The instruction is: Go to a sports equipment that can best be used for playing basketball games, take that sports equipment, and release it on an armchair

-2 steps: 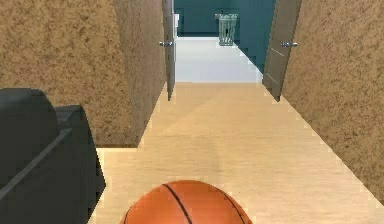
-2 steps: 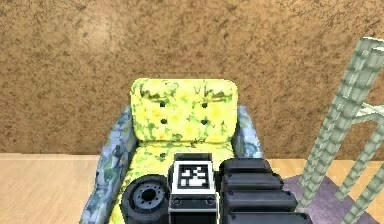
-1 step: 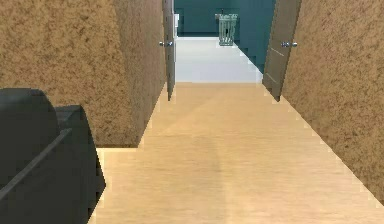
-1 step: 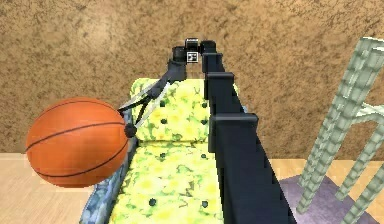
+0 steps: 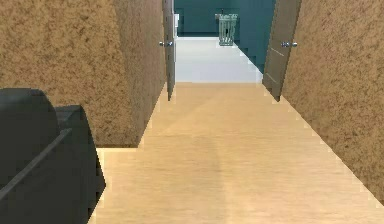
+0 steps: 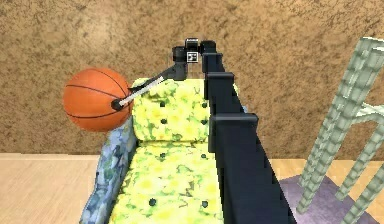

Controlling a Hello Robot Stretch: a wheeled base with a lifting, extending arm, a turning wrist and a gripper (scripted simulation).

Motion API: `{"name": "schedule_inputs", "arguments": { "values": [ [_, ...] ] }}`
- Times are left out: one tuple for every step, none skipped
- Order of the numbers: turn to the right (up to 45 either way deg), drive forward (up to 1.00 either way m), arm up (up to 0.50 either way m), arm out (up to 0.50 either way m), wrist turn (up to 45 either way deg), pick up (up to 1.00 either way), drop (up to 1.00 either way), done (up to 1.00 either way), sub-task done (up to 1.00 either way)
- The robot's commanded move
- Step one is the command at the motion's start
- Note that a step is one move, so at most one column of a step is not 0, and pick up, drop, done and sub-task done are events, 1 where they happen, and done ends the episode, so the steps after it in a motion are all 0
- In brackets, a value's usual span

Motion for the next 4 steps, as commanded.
{"name": "schedule_inputs", "arguments": {
  "values": [
    [0.0,0.0,0.0,0.0,45.0,0.0,0.0,0.0,0.0],
    [0.0,0.0,0.0,0.0,36.0,0.0,0.0,0.0,0.0],
    [0.0,0.0,-0.38,0.0,0.0,0.0,0.0,0.0,0.0],
    [0.0,0.0,-0.32,0.0,0.0,0.0,0.0,0.0,0.0]
  ]
}}
